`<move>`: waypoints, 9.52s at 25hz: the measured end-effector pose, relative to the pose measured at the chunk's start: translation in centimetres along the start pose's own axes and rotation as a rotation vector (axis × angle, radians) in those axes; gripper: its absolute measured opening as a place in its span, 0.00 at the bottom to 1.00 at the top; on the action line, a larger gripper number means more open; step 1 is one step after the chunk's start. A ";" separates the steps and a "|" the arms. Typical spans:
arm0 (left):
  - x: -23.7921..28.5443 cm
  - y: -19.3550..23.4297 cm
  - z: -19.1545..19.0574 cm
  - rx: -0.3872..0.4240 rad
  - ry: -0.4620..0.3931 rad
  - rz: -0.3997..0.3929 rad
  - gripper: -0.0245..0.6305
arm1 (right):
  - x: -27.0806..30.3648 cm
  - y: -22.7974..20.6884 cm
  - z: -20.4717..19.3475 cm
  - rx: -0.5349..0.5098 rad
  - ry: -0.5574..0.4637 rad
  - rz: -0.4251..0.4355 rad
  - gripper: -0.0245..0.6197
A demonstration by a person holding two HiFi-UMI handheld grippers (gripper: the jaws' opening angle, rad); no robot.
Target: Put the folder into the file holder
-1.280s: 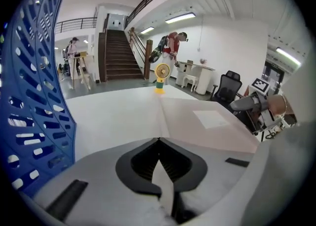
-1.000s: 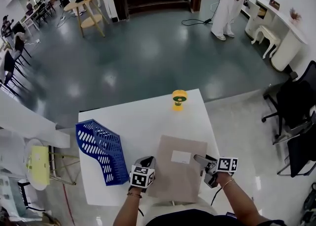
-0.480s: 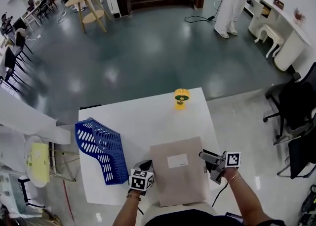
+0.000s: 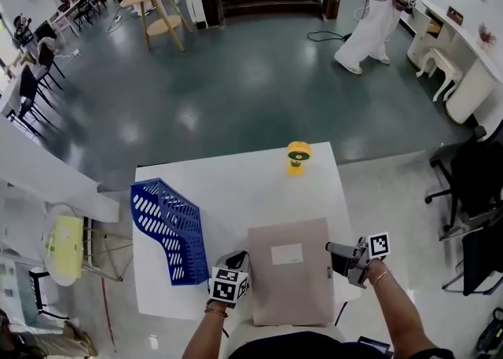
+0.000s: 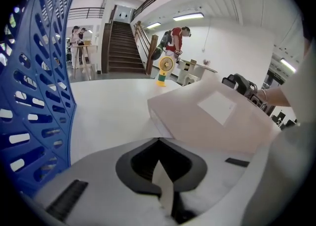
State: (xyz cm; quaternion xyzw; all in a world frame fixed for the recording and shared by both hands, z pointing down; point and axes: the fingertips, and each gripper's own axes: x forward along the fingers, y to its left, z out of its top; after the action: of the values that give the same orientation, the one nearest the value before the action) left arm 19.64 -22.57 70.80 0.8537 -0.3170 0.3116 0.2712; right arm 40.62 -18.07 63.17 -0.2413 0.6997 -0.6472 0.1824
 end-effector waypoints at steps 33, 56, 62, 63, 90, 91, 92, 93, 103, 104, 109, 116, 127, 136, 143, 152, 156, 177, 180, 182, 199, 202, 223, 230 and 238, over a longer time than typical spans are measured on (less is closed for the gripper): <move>-12.6 -2.1 3.7 -0.030 -0.383 0.142 0.03 | 1.2 7.1 -2.1 -0.290 0.034 -0.032 0.47; -28.6 9.2 2.9 0.115 -0.489 0.209 0.03 | 10.1 26.2 -9.8 -0.556 -0.240 0.050 0.47; -32.0 12.4 0.9 0.103 -0.500 0.173 0.03 | 14.4 29.7 -13.0 -0.640 -0.312 0.025 0.47; -32.4 12.8 0.7 0.106 -0.492 0.169 0.03 | 14.7 30.1 -13.3 -0.653 -0.329 0.017 0.47; -41.5 20.3 -3.7 0.169 -0.609 0.063 0.03 | 27.5 37.8 -19.2 -1.210 -0.622 -0.400 0.47; -41.8 20.4 -3.8 0.168 -0.614 0.061 0.03 | 27.8 37.9 -19.2 -1.206 -0.632 -0.400 0.47; -41.9 20.8 -4.0 0.174 -0.618 0.068 0.03 | 28.1 38.0 -19.2 -1.201 -0.646 -0.401 0.47; -42.0 21.3 -4.3 0.182 -0.618 0.078 0.03 | 28.3 38.1 -19.1 -1.196 -0.664 -0.403 0.47; -43.2 23.4 -5.7 0.157 -0.621 0.084 0.03 | 30.9 38.1 -19.0 -1.235 -0.813 -0.475 0.47; -43.2 23.5 -5.8 0.158 -0.620 0.083 0.03 | 31.2 38.0 -19.1 -1.242 -0.831 -0.477 0.47; -43.6 24.6 -6.4 0.152 -0.616 0.090 0.03 | 32.5 36.8 -20.1 -1.303 -0.954 -0.480 0.47; -44.1 26.8 -6.7 0.142 -0.611 0.120 0.03 | 35.0 34.4 -21.5 -1.473 -0.999 -0.484 0.47; -43.7 27.4 -6.2 0.163 -0.580 0.123 0.03 | 36.5 31.8 -20.6 -1.459 -0.999 -0.476 0.47; -43.2 27.8 -6.3 0.180 -0.568 0.135 0.03 | 36.9 31.2 -19.7 -1.450 -1.005 -0.475 0.47; -43.9 27.8 -6.4 0.198 -0.547 0.152 0.03 | 37.3 32.5 -20.6 -1.552 -1.053 -0.434 0.47; -44.5 27.8 -6.7 0.207 -0.531 0.179 0.03 | 37.2 28.4 -19.6 -1.471 -1.035 -0.450 0.47; -43.9 27.1 -6.1 0.195 -0.554 0.157 0.03 | 37.8 27.1 -19.4 -1.478 -0.986 -0.471 0.47; -43.4 23.3 -5.8 0.200 -0.597 0.093 0.03 | 37.4 18.3 -20.1 -1.376 -0.798 -0.669 0.47; -43.4 22.6 -5.8 0.209 -0.593 0.086 0.03 | 37.5 18.4 -20.1 -1.385 -0.784 -0.670 0.48; -43.3 22.2 -5.9 0.208 -0.592 0.085 0.03 | 37.4 18.4 -20.2 -1.372 -0.776 -0.664 0.49; -41.8 19.6 -6.2 0.220 -0.585 0.019 0.03 | 31.1 22.1 -24.2 -1.326 -0.729 -0.596 0.53; -41.7 19.2 -6.2 0.220 -0.592 0.015 0.03 | 30.4 22.0 -25.4 -1.391 -0.657 -0.631 0.48; -41.6 19.2 -7.4 0.210 -0.592 0.007 0.03 | 29.8 20.5 -29.3 -1.201 -0.569 -0.606 0.04; -41.8 19.5 -7.7 0.216 -0.589 0.004 0.03 | 30.3 19.8 -29.9 -1.194 -0.535 -0.618 0.04; -42.1 18.8 -7.2 0.257 -0.580 -0.022 0.03 | 30.1 19.2 -29.8 -1.157 -0.532 -0.629 0.03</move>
State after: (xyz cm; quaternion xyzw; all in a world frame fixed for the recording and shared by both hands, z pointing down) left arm -21.78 -14.40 50.86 0.9377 -0.3298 0.0895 0.0626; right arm -2.83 -10.12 48.68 -0.6398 0.7602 -0.1127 -0.0058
